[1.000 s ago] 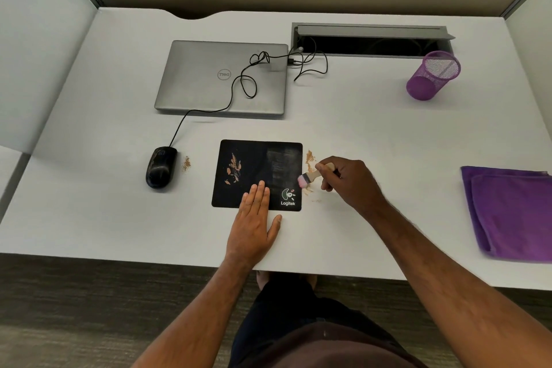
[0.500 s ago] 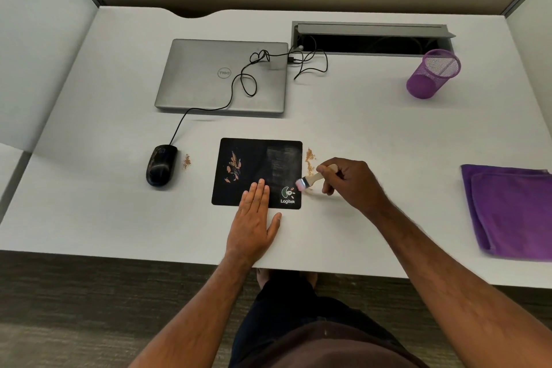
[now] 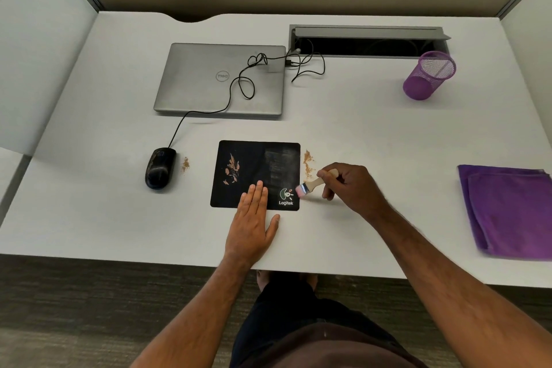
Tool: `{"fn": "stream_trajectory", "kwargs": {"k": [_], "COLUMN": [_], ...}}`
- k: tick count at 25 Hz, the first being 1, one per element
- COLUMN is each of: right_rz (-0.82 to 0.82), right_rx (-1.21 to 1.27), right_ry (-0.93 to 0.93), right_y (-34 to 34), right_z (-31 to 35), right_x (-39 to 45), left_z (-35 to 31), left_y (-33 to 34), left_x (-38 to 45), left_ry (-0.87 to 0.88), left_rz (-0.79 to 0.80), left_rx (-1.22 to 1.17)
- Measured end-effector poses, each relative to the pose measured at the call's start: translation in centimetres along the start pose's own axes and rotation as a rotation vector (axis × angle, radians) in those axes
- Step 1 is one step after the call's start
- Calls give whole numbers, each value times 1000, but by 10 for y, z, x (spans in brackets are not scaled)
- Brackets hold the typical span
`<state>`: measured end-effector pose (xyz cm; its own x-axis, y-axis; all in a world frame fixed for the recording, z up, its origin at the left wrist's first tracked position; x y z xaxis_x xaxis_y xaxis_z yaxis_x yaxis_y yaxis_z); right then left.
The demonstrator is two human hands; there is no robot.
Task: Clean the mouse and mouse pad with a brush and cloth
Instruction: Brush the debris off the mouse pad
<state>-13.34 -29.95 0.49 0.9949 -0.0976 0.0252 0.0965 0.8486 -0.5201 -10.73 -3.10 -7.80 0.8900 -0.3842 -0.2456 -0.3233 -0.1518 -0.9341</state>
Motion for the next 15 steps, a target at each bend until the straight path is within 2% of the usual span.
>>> {"fn": "stream_trajectory", "kwargs": {"k": [5,8,11,15], "right_rz": [-30,31,-20,22], "right_rx": [4,23,16,-38], "right_ry": [-11,-9,-2,-7], "right_y": [-1,1,0,-1], "right_z": [-2,-4,-6,-6], "right_x": [-4,-8,-10,-11], "left_z": [0,0,0,0], "left_y": [0,1,1,1], "left_x": [0,0,0,-1], "left_ry": [2,3,2,-1], "left_rz": [-7,-13,-19,-17], "left_rx": [-6,-5,-7,7]}}
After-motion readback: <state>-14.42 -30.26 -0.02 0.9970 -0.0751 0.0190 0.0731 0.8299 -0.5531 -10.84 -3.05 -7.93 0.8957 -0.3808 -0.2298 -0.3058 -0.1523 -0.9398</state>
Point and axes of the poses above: each hand's wrist, its own x-axis towards the middle knuckle, its own y-axis out of the palm, z = x × y, the point moved 2 cm from there along x, towards the middle knuckle, and after that the axes turned 11 degrees about -y, right-handed, at the moved point
